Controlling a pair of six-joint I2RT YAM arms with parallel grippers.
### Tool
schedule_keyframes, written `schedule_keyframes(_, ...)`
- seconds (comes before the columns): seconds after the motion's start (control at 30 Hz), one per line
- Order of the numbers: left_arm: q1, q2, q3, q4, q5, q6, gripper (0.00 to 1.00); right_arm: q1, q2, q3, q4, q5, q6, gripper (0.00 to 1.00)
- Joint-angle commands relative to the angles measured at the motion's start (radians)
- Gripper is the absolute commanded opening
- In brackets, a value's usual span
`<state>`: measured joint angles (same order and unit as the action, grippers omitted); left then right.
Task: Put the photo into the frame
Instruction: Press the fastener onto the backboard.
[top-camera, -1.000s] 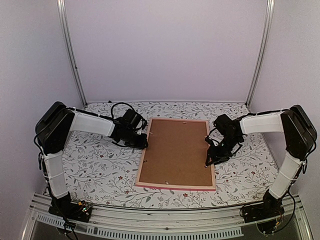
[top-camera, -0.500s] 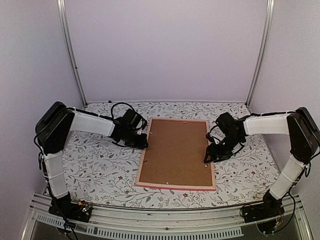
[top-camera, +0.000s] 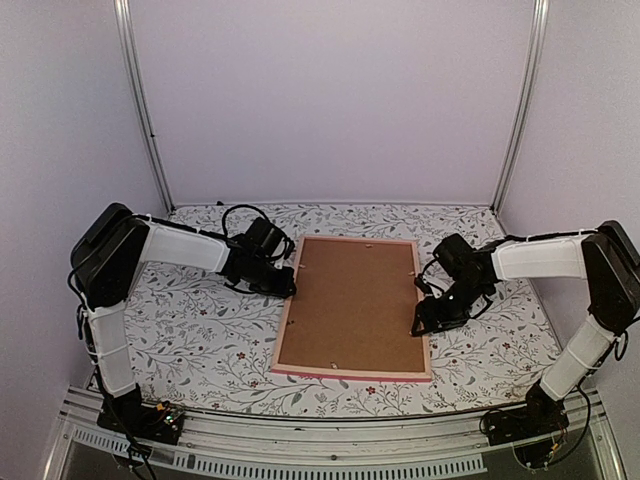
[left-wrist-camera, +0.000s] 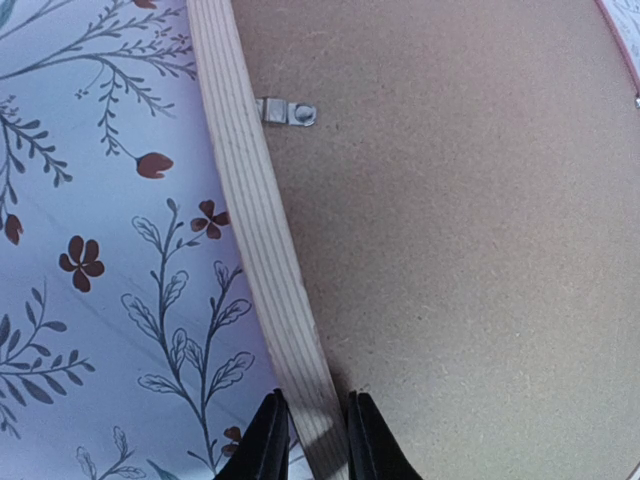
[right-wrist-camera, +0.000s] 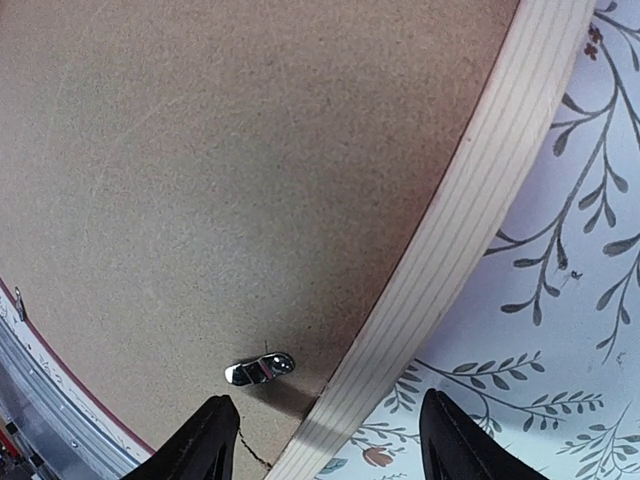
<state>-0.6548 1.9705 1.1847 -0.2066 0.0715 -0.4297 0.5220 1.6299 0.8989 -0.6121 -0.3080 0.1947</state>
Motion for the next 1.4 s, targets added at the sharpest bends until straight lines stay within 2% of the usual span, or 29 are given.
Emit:
schedule_keyframes(0.0,0.001,0.001,0.003,-0.054,0.039,0.039,0.21,0.017,-0.021,-0.012,0.022,0.033,0.008,0.64)
schedule_keyframes(0.5,0.001,0.004,-0.011,-0.042,0.049,0.032,0.21,0.053,0.040,0.011,0.049,0.073,0.039,0.60)
schedule_keyframes(0.93,0.001,0.018,0.002,-0.047,0.058,0.040,0.20,0.053,0.084,0.048,0.141,0.070,0.146,0.55)
schedule_keyframes(1.27,0.004,0.024,0.012,-0.056,0.060,0.050,0.20,0.053,0.134,0.098,0.128,0.107,0.191,0.45)
schedule_keyframes(1.37,0.005,0.025,0.013,-0.056,0.063,0.052,0.20,0.053,0.136,0.101,0.142,0.095,0.198,0.46)
